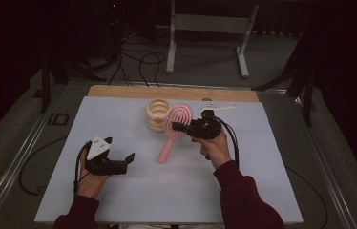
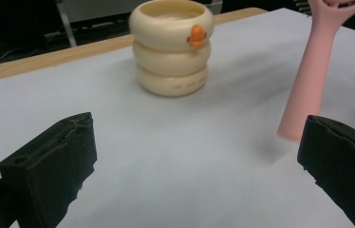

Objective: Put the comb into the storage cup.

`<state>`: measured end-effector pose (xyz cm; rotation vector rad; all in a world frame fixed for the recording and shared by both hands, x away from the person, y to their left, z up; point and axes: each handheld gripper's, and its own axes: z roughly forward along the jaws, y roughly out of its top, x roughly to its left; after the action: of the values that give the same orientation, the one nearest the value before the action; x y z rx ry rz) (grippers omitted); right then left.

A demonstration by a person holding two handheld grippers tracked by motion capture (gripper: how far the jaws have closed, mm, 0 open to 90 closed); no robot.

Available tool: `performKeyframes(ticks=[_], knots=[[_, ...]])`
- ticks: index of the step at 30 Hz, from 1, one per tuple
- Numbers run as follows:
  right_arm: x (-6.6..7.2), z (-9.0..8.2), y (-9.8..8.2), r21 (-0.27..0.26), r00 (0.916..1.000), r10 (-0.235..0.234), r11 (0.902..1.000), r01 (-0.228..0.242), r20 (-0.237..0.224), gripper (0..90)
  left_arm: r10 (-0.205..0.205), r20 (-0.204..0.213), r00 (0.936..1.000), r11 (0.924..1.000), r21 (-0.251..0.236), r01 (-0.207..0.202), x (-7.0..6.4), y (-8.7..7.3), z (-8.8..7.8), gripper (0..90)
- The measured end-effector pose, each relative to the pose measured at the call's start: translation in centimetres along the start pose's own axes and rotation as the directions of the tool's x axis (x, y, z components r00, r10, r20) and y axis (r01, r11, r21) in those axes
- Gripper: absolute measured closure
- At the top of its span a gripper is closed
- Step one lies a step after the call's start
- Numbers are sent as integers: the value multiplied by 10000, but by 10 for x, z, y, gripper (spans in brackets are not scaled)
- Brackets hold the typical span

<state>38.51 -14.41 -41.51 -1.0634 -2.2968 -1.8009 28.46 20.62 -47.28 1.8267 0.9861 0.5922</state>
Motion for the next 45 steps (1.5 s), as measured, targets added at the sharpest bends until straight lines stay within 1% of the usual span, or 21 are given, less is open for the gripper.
performKeyframes(ticks=[2,4,5,7,9,13,14,16,19,20,22,25,29,33,36,39,45], knots=[[0,0,0,-3,10000,8,10000,-8,1,641,12,-87,10000,9998,-175,-13,2,-5,-7,0],[0,1,0,-8,10000,25,10000,-25,9,641,12,-87,10000,9998,-175,-13,2,-5,-7,0],[0,1,0,-8,10000,25,10000,-25,9,641,76,-285,9996,9996,-279,-84,4,-13,-15,0],[0,2,1,-76,9999,89,9999,-89,-46,641,25,-339,9994,9990,-444,-40,4,-17,-21,1],[0,2,1,-127,9999,113,9999,-113,-26,641,138,-502,9986,9990,-428,-159,4,-21,-26,0],[-1,0,2,-186,9999,125,9997,-125,-6,641,165,-609,9980,9988,-453,-192,5,-25,-32,0],[-1,0,2,-192,9999,132,9997,-132,2,641,209,-737,9971,9987,-451,-243,7,-28,-36,0],[-2,-2,3,-200,9999,102,9997,-100,82,641,160,-800,9967,9987,-467,-198,9,-30,-39,0],[-4,-3,5,-212,9998,94,9997,-90,161,641,122,-889,9960,9992,-372,-156,11,-31,-41,0],[-4,-4,6,-213,9998,103,9997,-99,187,641,102,-860,9962,9992,-367,-134,11,-32,-41,0],[-4,-4,8,-218,9997,64,9997,-59,228,641,118,-891,9960,9996,-234,-140,11,-32,-41,0],[-3,-5,11,-257,9996,51,9997,-44,260,640,72,-902,9959,9997,-241,-94,12,-33,-41,0],[-4,-5,14,-270,9995,98,9996,-89,300,641,-121,-884,9960,9995,-284,96,14,-35,-42,0],[-5,-5,17,-316,9993,172,9994,-162,326,641,-81,-881,9961,9996,-280,57,14,-36,-41,0],[-4,-5,21,-342,9994,103,9994,-92,333,641,-78,-857,9963,9995,-314,52,14,-36,-41,1],[-3,-5,25,-345,9994,53,9994,-41,340,641,-85,-863,9962,9997,-217,66,15,-37,-40,0],[-5,-4,31,-424,9995,210,9989,-200,236,640,-65,-987,9951,9998,-219,43,16,-37,-40,0]])
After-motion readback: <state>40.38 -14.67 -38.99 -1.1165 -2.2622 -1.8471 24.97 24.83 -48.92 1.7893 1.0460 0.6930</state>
